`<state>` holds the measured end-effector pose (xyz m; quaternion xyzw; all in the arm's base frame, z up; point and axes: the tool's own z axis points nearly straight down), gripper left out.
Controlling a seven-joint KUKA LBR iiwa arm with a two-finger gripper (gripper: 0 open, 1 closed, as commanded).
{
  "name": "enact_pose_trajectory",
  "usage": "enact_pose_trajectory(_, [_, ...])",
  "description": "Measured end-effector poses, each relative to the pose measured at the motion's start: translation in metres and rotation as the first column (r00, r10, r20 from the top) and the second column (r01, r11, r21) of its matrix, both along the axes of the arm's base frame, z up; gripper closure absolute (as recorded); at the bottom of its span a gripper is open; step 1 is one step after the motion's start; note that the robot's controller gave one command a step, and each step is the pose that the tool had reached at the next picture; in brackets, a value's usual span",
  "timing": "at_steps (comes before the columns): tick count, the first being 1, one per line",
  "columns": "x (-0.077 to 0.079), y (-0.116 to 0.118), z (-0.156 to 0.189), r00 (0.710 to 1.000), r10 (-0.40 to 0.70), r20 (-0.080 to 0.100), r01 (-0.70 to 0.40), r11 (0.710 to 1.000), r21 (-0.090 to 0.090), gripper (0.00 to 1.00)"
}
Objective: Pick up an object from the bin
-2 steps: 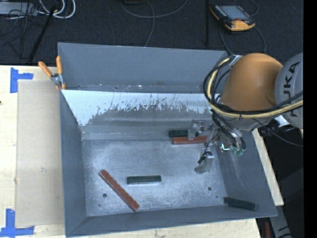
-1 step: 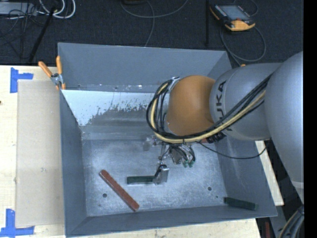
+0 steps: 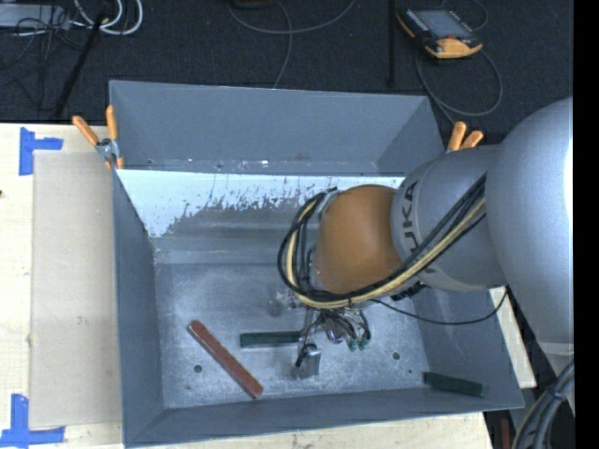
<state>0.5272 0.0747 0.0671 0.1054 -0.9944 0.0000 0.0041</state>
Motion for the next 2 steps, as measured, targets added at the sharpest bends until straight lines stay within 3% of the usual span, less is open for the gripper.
enact_pose_trajectory(1, [0.002, 0.000, 0.002, 1.000, -0.001, 0.007, 0.001, 1.000, 0.001, 1.00])
enact_pose_trajectory(2, [0.007, 0.009, 0.193, 1.000, -0.003, 0.018, 0.003, 1.000, 0.002, 1.00])
